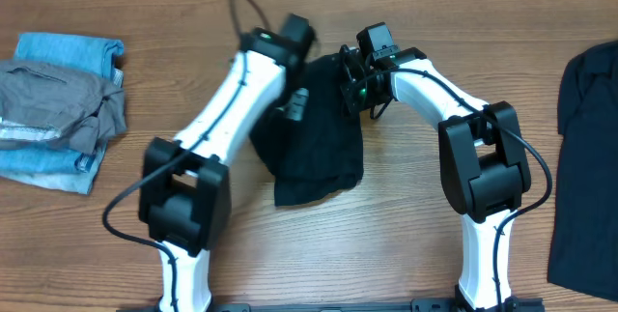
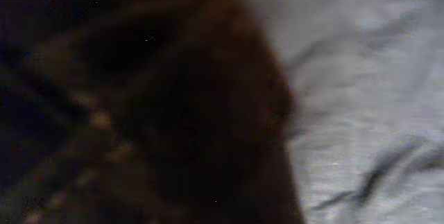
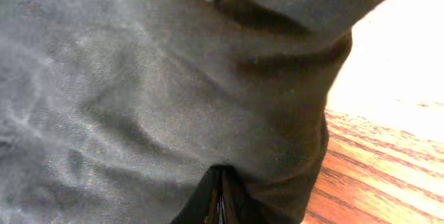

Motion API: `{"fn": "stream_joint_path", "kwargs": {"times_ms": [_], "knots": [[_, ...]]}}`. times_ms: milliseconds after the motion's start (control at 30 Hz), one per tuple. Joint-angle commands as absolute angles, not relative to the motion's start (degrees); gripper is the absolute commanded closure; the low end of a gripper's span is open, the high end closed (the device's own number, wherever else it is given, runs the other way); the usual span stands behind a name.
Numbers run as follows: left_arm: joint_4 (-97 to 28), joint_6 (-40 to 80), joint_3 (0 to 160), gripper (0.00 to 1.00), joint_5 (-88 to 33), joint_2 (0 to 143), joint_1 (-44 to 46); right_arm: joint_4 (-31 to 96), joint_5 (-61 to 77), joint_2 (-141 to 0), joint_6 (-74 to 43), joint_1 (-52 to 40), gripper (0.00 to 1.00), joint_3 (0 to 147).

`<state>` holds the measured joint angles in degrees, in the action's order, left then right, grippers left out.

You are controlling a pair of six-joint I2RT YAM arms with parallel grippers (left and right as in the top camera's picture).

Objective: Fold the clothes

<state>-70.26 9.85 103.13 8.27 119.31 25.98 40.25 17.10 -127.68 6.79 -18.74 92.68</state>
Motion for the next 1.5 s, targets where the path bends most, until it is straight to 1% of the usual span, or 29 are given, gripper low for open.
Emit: {"fn": "stream_joint_path", "kwargs": {"times_ms": [0,67,200,300,567,733,767,833,1033,1200,1333,1367,1400,1433,1467], "knots": [[-68.2,8.5,104.9,0.91,13.0,119.5,32.1,39.7,15.9,-129.3,5.5,-18.4,0.96,92.9],[-65.4,6.7,104.9,0.91,13.1,119.6,35.8,39.7,15.9,-129.3,5.5,-18.4,0.96,92.9],[-61.5,3.3,104.9,0.90,13.1,119.7,39.0,39.6,16.0,-129.3,5.5,-18.4,0.96,92.9],[-59.9,1.7,104.9,0.90,13.0,119.7,39.6,39.4,16.0,-129.3,5.5,-18.3,0.96,92.9],[-60.1,0.3,104.8,0.91,12.0,123.4,40.3,39.2,16.8,-126.7,4.4,-17.2,0.96,96.4],[-59.7,-0.3,104.8,0.90,9.8,123.5,40.6,39.0,16.8,-124.2,4.2,-14.0,0.95,96.9],[-59.3,-0.3,104.8,0.91,9.5,123.5,40.6,39.0,16.8,-123.8,4.2,-13.4,0.95,96.9],[-58.4,-1.4,104.8,0.96,8.4,123.5,40.6,38.2,16.8,-122.2,4.2,-12.3,0.95,96.9],[-55.7,-4.0,104.7,0.95,7.5,123.8,42.7,37.1,16.9,-117.6,2.2,-8.2,0.95,101.3],[-54.5,-6.8,104.7,0.96,7.4,129.4,44.4,36.0,17.2,-117.6,2.3,-6.9,0.95,103.3],[-53.7,-9.4,104.7,0.96,7.5,132.7,46.4,37.8,18.2,-117.6,1.4,-3.4,0.96,103.3],[-53.4,-10.2,104.7,0.91,7.5,133.0,47.1,38.7,18.9,-117.6,1.4,-2.0,0.96,103.2],[-52.8,-10.3,104.7,0.82,7.7,133.1,47.8,39.4,19.2,-117.6,1.4,-1.2,0.96,103.2],[-52.4,-10.4,104.7,0.62,8.1,133.1,48.3,40.0,19.2,-117.6,1.5,-0.5,0.96,103.2],[-52.2,-11.2,104.8,0.34,8.1,133.1,48.6,40.2,19.2,-117.6,1.5,-0.2,0.96,103.2]]}}
